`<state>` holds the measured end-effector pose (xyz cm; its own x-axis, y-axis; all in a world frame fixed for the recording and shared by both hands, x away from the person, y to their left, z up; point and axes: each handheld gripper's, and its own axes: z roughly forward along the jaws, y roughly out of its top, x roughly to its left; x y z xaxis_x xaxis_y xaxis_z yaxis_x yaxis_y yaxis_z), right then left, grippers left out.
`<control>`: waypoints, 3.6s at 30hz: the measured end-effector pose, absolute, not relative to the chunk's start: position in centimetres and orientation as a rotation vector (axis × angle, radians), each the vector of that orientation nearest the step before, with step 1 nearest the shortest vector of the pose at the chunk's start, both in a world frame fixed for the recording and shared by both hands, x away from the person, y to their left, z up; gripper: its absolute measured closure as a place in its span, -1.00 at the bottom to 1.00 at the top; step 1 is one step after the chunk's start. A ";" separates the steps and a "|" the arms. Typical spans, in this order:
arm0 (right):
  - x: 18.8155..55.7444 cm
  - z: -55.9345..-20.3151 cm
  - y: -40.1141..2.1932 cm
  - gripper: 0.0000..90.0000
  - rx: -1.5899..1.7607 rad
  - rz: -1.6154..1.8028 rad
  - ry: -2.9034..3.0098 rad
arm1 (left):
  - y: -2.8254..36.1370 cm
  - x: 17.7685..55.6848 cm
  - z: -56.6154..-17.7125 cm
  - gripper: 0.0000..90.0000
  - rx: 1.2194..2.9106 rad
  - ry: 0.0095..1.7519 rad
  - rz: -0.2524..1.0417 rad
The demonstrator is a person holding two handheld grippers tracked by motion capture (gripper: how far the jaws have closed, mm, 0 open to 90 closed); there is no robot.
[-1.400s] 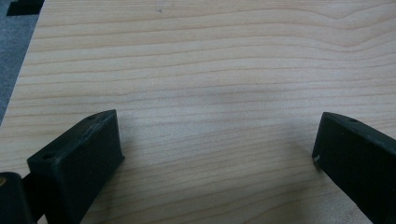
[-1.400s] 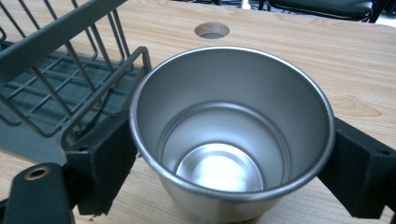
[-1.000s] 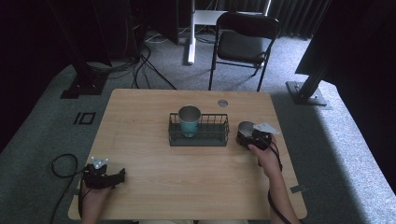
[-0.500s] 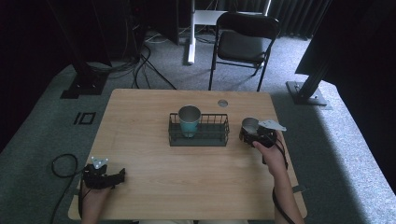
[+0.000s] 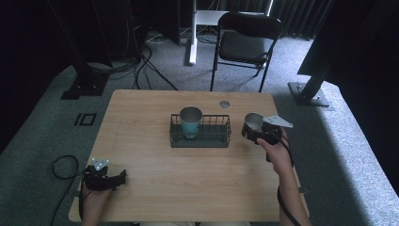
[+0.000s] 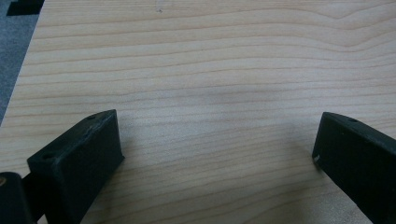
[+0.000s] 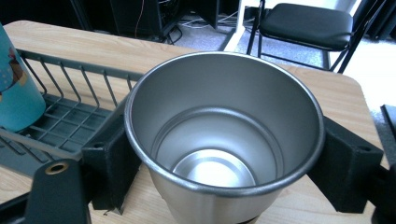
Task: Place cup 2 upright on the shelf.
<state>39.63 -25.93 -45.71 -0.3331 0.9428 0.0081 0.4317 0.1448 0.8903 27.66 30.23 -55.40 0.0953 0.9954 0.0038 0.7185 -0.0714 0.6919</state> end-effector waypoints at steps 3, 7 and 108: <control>39.6 -45.0 -25.8 -0.60 1.309 1.142 1.832 | 30.2 27.7 -55.4 -0.96 1.848 1.676 0.678; 39.6 -44.3 -25.6 -0.60 1.298 1.138 1.833 | 30.2 27.7 -55.4 -0.96 1.848 1.676 0.678; 42.3 -46.4 -13.0 -0.60 1.183 1.190 2.032 | 30.2 27.7 -55.4 -0.96 1.848 1.676 0.677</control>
<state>42.30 -13.01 -46.39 -0.4970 0.8678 0.0064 0.4300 0.2398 0.8704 27.66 30.23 -55.40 0.0955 0.9954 0.0038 0.7185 -0.0716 0.6918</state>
